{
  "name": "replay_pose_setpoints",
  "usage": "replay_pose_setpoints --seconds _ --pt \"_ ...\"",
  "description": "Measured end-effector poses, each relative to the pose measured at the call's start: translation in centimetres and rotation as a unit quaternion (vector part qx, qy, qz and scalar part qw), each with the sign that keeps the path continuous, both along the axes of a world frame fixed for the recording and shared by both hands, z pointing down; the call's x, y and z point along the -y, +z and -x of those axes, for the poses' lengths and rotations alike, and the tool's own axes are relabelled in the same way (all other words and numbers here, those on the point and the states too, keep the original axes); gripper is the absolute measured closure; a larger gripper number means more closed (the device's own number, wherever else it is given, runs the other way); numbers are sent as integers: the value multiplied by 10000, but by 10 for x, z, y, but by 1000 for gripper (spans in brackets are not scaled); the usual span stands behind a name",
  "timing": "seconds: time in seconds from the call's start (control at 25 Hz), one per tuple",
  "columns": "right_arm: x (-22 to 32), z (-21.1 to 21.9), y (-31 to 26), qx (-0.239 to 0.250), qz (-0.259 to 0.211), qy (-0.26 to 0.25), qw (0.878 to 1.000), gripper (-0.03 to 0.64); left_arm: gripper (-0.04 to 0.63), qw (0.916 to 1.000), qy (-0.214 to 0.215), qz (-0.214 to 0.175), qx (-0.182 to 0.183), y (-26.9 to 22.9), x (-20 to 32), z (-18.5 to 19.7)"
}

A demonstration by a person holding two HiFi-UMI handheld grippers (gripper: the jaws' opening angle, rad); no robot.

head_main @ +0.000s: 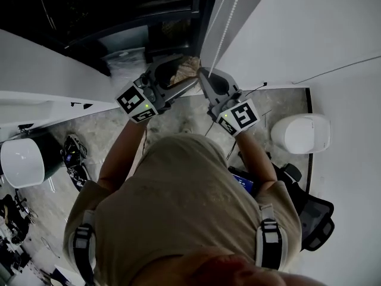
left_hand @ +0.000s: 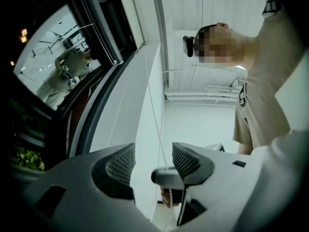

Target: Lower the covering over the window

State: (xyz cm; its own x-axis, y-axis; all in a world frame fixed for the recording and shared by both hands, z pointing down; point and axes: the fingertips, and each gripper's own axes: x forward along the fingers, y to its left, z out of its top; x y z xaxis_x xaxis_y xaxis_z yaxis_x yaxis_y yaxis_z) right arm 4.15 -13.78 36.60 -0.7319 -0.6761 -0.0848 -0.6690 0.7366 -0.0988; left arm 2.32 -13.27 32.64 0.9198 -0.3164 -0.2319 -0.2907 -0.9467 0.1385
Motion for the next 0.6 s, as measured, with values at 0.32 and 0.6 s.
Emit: replay_pose_setpoints --seconds 0.32,0.6 --pt "-18 24 0 -345 -242 -136 9990 611 373 9992 105 -254 283 -53 14 -39" --pt "-19 42 1 -439 -299 90 9985 611 571 9993 244 -61 292 -51 22 -16"
